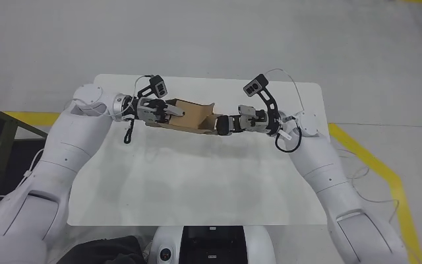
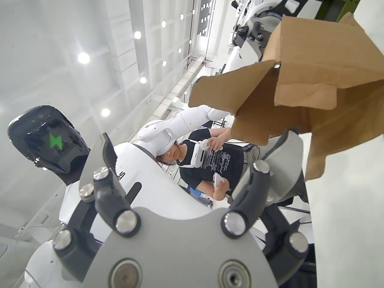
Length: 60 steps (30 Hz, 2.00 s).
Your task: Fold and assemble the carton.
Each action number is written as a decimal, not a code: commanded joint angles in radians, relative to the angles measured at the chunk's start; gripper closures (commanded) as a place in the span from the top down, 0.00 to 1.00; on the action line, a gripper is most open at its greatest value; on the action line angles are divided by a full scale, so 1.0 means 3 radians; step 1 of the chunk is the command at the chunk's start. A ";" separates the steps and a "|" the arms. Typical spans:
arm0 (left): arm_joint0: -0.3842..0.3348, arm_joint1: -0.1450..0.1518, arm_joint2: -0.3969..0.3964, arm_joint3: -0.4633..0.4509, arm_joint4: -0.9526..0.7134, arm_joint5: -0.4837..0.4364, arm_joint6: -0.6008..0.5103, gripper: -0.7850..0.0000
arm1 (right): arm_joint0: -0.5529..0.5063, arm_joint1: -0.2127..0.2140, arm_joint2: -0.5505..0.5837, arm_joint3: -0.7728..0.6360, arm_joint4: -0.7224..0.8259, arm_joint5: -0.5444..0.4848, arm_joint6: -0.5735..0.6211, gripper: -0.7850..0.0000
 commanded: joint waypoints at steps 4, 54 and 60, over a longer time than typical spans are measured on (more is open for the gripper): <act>0.0006 -0.0023 0.0016 -0.0022 0.0045 0.0013 -0.0029 0.00 | 0.0037 -0.0027 -0.0043 0.0039 0.0020 -0.0008 -0.0008 1.00; -0.0136 0.0120 0.0509 -0.0266 -0.0186 0.0094 -0.0033 0.00 | 0.0125 -0.0103 -0.0050 0.0146 -0.0008 0.0117 0.0118 1.00; -0.0161 0.0126 0.0564 -0.0259 -0.0248 0.0046 -0.0033 0.00 | 0.0124 -0.0128 -0.0038 0.0164 0.0115 0.0139 0.0140 1.00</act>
